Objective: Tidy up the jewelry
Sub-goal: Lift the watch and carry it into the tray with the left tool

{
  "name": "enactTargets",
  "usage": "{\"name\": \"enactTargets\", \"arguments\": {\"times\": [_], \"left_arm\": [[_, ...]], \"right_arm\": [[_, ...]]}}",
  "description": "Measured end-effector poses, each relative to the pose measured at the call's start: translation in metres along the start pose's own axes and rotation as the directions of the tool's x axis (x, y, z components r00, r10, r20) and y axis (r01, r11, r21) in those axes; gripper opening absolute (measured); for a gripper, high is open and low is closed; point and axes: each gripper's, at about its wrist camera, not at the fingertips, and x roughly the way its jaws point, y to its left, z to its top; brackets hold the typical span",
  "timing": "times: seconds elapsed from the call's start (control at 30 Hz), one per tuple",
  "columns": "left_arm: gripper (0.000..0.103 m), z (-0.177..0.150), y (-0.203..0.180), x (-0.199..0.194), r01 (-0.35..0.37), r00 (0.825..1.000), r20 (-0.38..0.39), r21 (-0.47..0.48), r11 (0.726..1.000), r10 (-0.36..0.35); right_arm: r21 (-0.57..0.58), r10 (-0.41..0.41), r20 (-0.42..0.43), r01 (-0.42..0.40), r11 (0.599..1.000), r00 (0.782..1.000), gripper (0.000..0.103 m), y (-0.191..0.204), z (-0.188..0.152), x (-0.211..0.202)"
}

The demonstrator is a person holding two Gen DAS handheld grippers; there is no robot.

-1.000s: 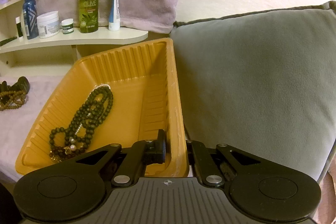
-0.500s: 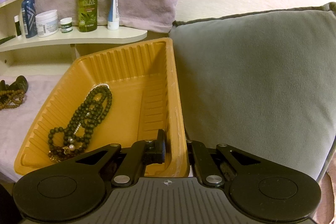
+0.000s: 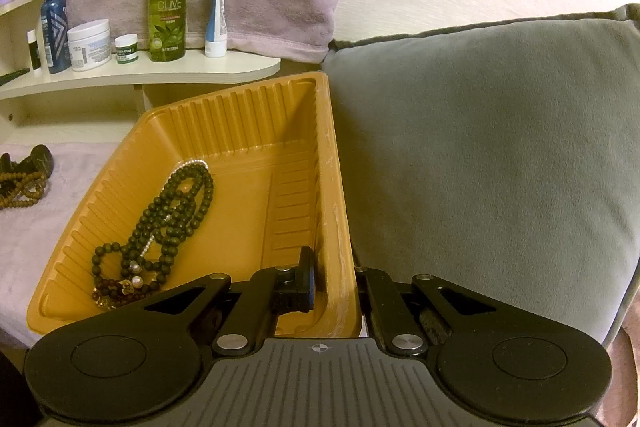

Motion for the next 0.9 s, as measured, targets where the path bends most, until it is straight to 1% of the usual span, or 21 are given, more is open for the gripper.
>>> {"name": "enactTargets", "arguments": {"times": [0.13,0.37,0.63,0.9], "left_arm": [[0.009,-0.001,0.004,-0.009,-0.015,1.000,0.012,-0.022,1.000,0.016],[0.009,0.001,0.006,-0.027,-0.013,0.999,0.030,-0.051,0.999,0.014],[0.009,0.012,-0.013,-0.049,0.039,0.997,0.067,-0.100,0.994,-0.032],[0.009,0.025,-0.049,-0.062,0.128,0.988,0.101,-0.092,0.987,-0.119]], "right_arm": [[0.001,0.000,0.000,0.000,1.000,1.000,0.006,0.000,0.000,0.000],[0.002,0.003,0.003,-0.003,1.000,1.000,0.006,-0.001,0.001,-0.001],[0.003,0.004,0.006,-0.004,1.000,1.000,0.006,-0.001,0.000,-0.003],[0.003,0.004,0.006,-0.004,1.000,1.000,0.006,-0.001,0.000,-0.004]]}}
